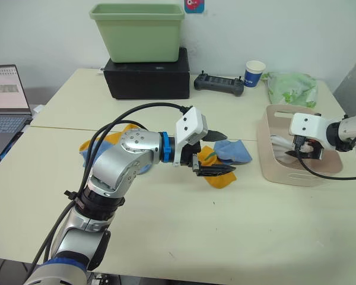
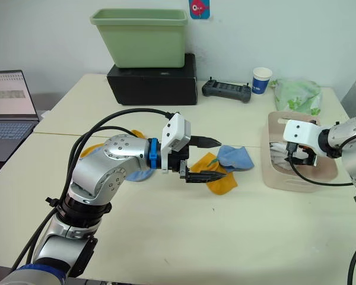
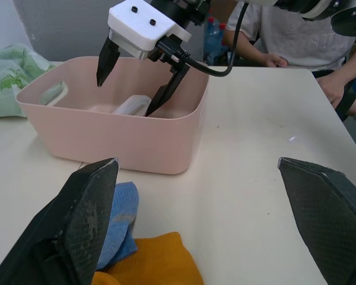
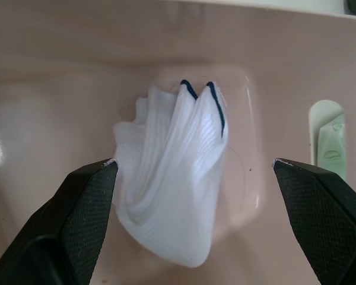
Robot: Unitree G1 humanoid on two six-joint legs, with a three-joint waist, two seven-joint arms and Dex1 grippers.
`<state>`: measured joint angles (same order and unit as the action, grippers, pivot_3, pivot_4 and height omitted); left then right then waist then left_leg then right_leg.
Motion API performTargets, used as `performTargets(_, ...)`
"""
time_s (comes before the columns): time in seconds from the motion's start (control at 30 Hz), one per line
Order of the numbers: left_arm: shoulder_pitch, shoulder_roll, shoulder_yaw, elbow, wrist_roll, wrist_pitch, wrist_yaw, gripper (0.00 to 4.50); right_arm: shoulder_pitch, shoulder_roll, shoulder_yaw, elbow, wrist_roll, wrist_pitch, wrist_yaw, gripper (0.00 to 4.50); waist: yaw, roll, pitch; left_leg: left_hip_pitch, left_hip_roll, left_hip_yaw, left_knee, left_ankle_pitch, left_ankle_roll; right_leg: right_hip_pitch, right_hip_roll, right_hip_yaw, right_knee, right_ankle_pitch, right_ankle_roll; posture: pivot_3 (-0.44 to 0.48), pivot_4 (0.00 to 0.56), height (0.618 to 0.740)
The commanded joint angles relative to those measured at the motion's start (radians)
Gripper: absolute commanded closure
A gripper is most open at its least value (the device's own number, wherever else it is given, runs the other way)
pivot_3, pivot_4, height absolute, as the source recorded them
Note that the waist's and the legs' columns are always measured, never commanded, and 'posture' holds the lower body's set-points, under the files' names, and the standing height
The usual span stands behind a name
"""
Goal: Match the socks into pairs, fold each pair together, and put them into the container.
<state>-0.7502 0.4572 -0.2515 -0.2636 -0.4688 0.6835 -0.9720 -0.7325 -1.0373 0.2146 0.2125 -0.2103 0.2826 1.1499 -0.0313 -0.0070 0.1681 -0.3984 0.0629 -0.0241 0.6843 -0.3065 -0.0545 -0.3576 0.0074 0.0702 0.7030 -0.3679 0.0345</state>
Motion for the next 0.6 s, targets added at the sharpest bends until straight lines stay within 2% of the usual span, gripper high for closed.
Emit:
performTargets(0.03, 0.012, 0.019, 0.016, -0.036, 0.002, -0.022, -0.006, 0.0, -0.006, -0.04, -0.086, -0.049, 0.029, 0.02, -0.012, 0.02, 0.0, 0.0, 0.0, 0.0, 0.0, 0.0, 0.0, 0.0, 0.0, 0.0, 0.0, 0.0, 0.0, 0.0, 0.0, 0.0, 0.15, 0.72)
performTargets(0.2, 0.09, 0.112, 0.113, -0.077, -0.026, -0.02, -0.01, 0.0, 0.051, -0.075, -0.253, -0.191, 0.176, 0.183, 0.03, 0.02, 0.0, 0.0, 0.0, 0.0, 0.001, -0.001, 0.0, 0.0, 0.0, -0.001, 0.0, 0.0, 0.001, 0.0, 0.0, 0.0, 0.15, 0.72)
performTargets(0.33, 0.186, 0.17, 0.214, -0.128, -0.057, -0.039, -0.002, 0.0, 0.074, -0.062, -0.365, -0.263, 0.256, 0.249, -0.018, 0.02, 0.0, 0.0, 0.0, 0.001, 0.001, -0.002, 0.0, 0.0, 0.0, 0.0, 0.0, 0.0, 0.002, 0.0, 0.0, 0.0, 0.15, 0.72)
performTargets(0.4, 0.248, 0.19, 0.3, -0.152, -0.082, -0.024, 0.036, 0.0, 0.075, -0.013, -0.43, -0.328, 0.335, 0.291, -0.046, 0.02, -0.003, 0.0, 0.0, 0.001, 0.001, -0.001, 0.001, 0.0, 0.0, 0.0, 0.0, 0.001, 0.002, 0.0, 0.0, 0.0, 0.15, 0.72)
performTargets(0.47, 0.34, 0.219, 0.401, -0.151, -0.062, -0.047, 0.079, 0.0, 0.085, 0.081, -0.477, -0.431, 0.415, 0.328, -0.11, 0.02, -0.005, 0.0, 0.0, 0.001, 0.001, -0.002, 0.001, 0.0, 0.0, 0.0, 0.0, 0.001, 0.003, 0.0, 0.0, 0.0, 0.15, 0.72)
performTargets(0.6, 0.554, 0.245, 0.565, -0.147, -0.042, -0.085, 0.129, 0.0, 0.177, 0.283, -0.44, -0.666, 0.502, 0.373, -0.246, 0.02, -0.012, -0.001, -0.001, 0.003, 0.004, -0.003, -0.002, 0.0, 0.0, 0.0, 0.0, 0.001, 0.004, 0.0, 0.0, 0.0, 0.15, 0.72)
